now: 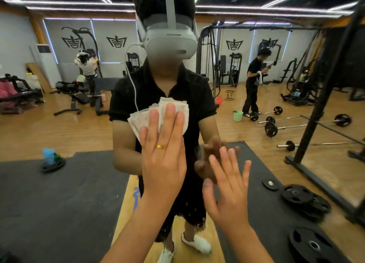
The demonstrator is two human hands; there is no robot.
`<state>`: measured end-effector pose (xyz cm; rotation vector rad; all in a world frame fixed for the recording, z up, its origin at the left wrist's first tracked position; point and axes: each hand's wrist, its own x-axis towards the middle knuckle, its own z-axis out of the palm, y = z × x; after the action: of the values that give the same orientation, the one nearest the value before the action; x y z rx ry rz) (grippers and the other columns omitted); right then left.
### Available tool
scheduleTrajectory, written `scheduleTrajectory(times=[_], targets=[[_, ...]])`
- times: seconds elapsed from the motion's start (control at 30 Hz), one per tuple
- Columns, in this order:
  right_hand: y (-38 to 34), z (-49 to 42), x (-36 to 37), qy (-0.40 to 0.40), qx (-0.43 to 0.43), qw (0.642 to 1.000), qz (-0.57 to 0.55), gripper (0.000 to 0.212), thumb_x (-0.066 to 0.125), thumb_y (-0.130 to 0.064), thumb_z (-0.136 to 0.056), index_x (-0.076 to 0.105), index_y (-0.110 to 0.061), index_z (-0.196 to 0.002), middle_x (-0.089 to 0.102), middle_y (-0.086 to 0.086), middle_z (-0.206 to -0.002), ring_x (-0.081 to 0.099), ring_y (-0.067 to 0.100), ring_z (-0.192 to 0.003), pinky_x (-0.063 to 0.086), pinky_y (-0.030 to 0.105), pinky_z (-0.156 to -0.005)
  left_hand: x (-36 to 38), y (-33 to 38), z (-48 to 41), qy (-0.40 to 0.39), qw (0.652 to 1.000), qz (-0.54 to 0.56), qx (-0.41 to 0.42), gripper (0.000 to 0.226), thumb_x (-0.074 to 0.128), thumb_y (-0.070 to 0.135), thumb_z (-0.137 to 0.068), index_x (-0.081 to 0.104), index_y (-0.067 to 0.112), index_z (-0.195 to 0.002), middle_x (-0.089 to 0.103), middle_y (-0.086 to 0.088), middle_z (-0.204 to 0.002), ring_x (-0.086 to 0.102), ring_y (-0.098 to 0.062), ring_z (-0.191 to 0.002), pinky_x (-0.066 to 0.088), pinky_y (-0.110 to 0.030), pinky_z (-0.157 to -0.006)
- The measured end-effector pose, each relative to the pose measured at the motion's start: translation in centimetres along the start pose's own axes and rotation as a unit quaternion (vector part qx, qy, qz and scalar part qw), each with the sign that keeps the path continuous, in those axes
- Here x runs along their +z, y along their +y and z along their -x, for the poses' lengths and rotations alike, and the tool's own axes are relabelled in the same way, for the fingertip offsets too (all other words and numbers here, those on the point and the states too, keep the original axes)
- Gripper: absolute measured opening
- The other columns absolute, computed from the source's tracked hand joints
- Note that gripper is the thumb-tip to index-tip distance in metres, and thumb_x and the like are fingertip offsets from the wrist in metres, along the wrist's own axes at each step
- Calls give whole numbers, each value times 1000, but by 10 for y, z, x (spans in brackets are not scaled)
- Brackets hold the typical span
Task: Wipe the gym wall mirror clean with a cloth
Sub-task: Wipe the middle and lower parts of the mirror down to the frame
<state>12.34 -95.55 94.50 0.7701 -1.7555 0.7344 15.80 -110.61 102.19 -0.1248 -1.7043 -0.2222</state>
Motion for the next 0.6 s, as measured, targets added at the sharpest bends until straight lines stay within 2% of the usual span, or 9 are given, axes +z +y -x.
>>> scheduleTrajectory(times=[0.13, 0.3, 0.4, 0.5, 0.6], targets=[[46, -12, -19, 45, 45, 998, 30, 59, 52, -23, -96, 37, -7, -151, 11, -3, -173, 12, 25, -159, -2, 55, -127, 2, 3, 5, 9, 1000, -1, -8, 52, 47, 3, -105, 32, 6, -155, 33, -10, -161, 7, -23, -160, 12, -53, -127], [90, -16, -30, 55, -39, 997, 44, 60, 52, -23, -97, 37, -13, -155, 12, -5, -172, 13, 18, -159, -2, 52, -127, 8, 13, 18, 25, 999, 3, -24, 47, 39, 10, -110, 29, 5, -155, 27, -5, -164, 7, -24, -160, 10, -51, -129], [97, -15, -23, 65, -67, 995, 44, 66, 49, -24, -99, 28, -21, -162, 15, -3, -172, 14, 19, -159, 1, 51, -128, 18, 24, 38, 19, 998, 4, -64, 50, 41, 8, -108, 27, 6, -156, 13, 8, -172, 4, -25, -160, 10, -54, -129], [100, -10, -17, 80, -72, 993, 47, 59, 48, -25, -101, 36, -16, -158, 19, -2, -171, 19, 20, -158, 4, 50, -128, 29, 42, 64, 13, 994, 18, -106, 54, 44, 6, -104, 27, 6, -156, 10, 11, -172, 4, -26, -160, 10, -54, -129], [101, -6, -14, 85, -68, 993, 35, 48, 46, -27, -104, 46, -9, -148, 22, -2, -170, 22, 19, -157, 7, 50, -128, 35, 48, 76, 6, 996, 5, -87, 58, 41, 11, -108, 24, 20, -163, 12, 10, -172, 5, -27, -160, 10, -53, -129]])
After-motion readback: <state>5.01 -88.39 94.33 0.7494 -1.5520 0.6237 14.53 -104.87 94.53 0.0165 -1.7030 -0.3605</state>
